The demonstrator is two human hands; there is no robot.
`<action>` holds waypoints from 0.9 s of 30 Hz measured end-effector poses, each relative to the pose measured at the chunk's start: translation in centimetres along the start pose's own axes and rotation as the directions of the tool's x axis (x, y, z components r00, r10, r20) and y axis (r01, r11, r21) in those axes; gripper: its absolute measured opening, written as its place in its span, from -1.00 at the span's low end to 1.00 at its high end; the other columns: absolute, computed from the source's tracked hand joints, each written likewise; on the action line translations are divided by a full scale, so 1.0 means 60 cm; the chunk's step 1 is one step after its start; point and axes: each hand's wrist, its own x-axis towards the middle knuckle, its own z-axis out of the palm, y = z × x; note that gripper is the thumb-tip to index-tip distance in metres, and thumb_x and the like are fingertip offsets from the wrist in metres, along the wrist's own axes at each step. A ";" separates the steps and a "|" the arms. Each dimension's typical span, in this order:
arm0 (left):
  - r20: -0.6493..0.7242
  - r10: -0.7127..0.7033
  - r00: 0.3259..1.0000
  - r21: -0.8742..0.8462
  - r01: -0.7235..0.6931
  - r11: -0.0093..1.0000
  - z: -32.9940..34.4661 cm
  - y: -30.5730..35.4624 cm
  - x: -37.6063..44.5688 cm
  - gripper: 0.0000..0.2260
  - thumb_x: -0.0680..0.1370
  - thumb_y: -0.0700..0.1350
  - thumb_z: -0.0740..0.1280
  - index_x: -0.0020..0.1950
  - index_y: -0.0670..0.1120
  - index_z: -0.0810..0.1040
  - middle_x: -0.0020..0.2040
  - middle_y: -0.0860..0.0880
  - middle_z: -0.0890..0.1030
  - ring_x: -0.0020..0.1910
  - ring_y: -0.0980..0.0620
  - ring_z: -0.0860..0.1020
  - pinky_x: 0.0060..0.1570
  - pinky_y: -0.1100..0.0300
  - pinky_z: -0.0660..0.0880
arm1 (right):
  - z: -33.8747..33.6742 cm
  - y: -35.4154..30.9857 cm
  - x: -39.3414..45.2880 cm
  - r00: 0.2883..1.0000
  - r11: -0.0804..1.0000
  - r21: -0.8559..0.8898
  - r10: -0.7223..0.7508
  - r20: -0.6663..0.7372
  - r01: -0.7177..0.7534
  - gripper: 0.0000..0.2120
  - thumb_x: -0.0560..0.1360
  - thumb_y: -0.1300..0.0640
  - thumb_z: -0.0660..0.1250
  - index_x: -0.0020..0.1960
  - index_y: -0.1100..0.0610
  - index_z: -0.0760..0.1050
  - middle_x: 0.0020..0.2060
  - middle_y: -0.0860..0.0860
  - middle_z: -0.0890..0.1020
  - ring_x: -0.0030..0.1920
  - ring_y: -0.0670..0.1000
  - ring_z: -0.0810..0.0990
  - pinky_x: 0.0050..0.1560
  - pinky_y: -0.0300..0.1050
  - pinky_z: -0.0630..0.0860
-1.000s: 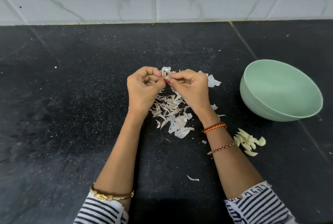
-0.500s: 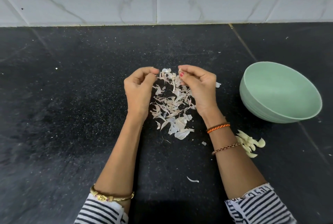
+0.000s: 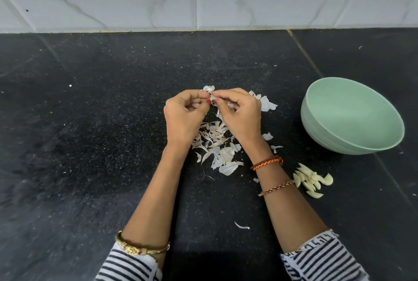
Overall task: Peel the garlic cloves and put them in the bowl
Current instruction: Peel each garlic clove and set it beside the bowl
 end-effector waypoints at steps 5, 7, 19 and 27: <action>-0.022 -0.026 0.999 -0.003 0.026 1.000 0.001 0.000 -0.001 -0.75 0.43 -0.38 0.38 -0.22 -0.01 0.58 -0.28 0.07 0.59 -0.31 0.15 0.52 -0.14 0.30 0.53 | 0.002 0.000 0.000 0.998 0.998 -0.044 -0.052 -0.040 0.050 -0.86 0.39 0.31 0.37 -0.07 0.23 0.65 -0.18 0.10 0.65 -0.18 -0.11 0.58 -0.19 -0.34 0.55; -0.020 -0.035 0.999 -0.016 0.034 0.999 0.002 0.001 -0.001 -0.76 0.43 -0.37 0.39 -0.21 -0.02 0.56 -0.28 0.06 0.59 -0.31 0.16 0.52 -0.16 0.32 0.52 | 0.002 0.001 0.000 0.997 0.997 -0.043 -0.062 -0.041 0.061 -0.87 0.39 0.31 0.38 -0.08 0.23 0.65 -0.20 0.09 0.64 -0.21 -0.12 0.57 -0.21 -0.37 0.53; -0.038 -0.079 0.996 -0.254 0.067 0.965 0.006 0.007 -0.006 -0.73 0.43 -0.44 0.32 -0.10 -0.07 0.45 -0.30 -0.06 0.59 -0.34 0.06 0.48 -0.24 0.30 0.47 | -0.007 -0.015 0.001 0.978 0.944 0.266 0.166 0.122 -0.194 -0.82 0.41 0.36 0.40 -0.05 0.14 0.62 -0.23 -0.07 0.63 -0.25 -0.14 0.63 -0.19 -0.20 0.60; -0.121 -0.099 0.988 -0.169 0.078 0.983 -0.008 0.003 0.005 -0.79 0.47 -0.37 0.29 -0.18 -0.05 0.51 -0.48 0.16 0.47 -0.48 0.25 0.34 -0.38 0.37 0.34 | -0.031 -0.028 0.012 0.929 0.787 0.492 0.318 0.191 -0.371 -0.81 0.44 0.43 0.33 -0.13 0.16 0.60 -0.35 -0.10 0.66 -0.33 -0.18 0.58 -0.27 -0.35 0.52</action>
